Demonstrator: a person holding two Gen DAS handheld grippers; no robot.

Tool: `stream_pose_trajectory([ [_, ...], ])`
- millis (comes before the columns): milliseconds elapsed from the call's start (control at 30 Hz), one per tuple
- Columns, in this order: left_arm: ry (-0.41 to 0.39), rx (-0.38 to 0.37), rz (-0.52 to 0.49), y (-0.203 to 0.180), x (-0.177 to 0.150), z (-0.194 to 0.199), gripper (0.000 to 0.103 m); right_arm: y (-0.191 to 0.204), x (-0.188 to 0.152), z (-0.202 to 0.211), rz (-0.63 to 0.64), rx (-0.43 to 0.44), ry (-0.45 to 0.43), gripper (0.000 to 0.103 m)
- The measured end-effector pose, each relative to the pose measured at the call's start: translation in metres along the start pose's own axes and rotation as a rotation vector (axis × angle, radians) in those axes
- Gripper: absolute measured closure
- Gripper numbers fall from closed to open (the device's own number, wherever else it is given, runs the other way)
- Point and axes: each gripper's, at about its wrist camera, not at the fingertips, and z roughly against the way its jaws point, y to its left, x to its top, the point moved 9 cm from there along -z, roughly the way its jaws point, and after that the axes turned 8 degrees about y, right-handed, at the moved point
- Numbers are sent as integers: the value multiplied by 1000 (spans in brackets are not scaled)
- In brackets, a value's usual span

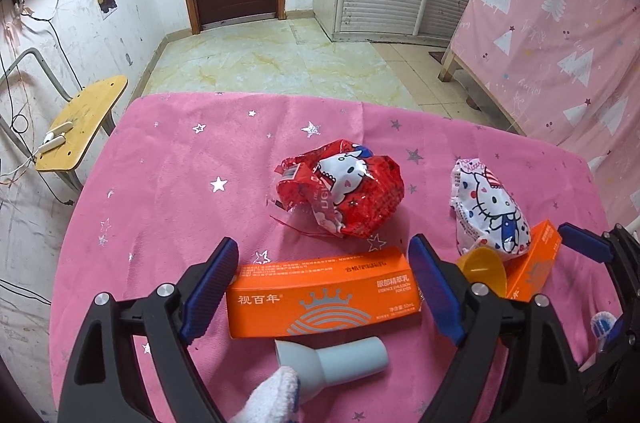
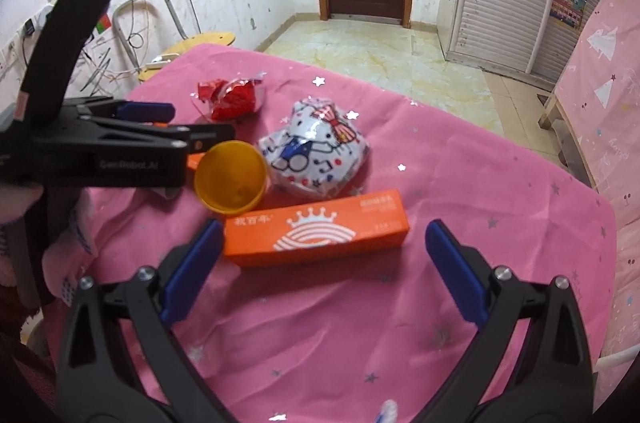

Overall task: Collect trash
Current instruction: 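Grasp the long orange box with the left tool while the right tool grasps the small orange box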

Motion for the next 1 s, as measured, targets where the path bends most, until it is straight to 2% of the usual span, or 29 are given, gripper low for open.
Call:
stream_pose_trajectory([
  [300,-45,19,-37,-2,-6,3,24,7,-1,-11,27,-19,35,6],
  [367,-55,24,-47,-4,-9,6,26,6,-1,-10,23,-21,32,10],
  [400,-60,20,-52,-6,-10,7,30,5,-1,-10,23,-25,32,14],
  [633,-90,7,-80,-17,-20,18,54,0,-4,-1,0,-43,-2,14],
  [800,-98,0,-109,-21,-26,25,56,-2,-8,8,-32,-23,-22,14],
  [867,-97,5,-137,-23,-29,27,55,-4,-10,10,-40,-20,-23,14],
  [900,-99,14,-151,-24,-30,28,46,-3,-11,11,-43,-17,-25,14],
  [933,-95,21,-165,-23,-31,27,28,-4,-12,12,-48,-15,-27,14],
  [1000,-91,27,-184,-23,-35,26,18,-7,-13,14,-52,-11,-30,14],
])
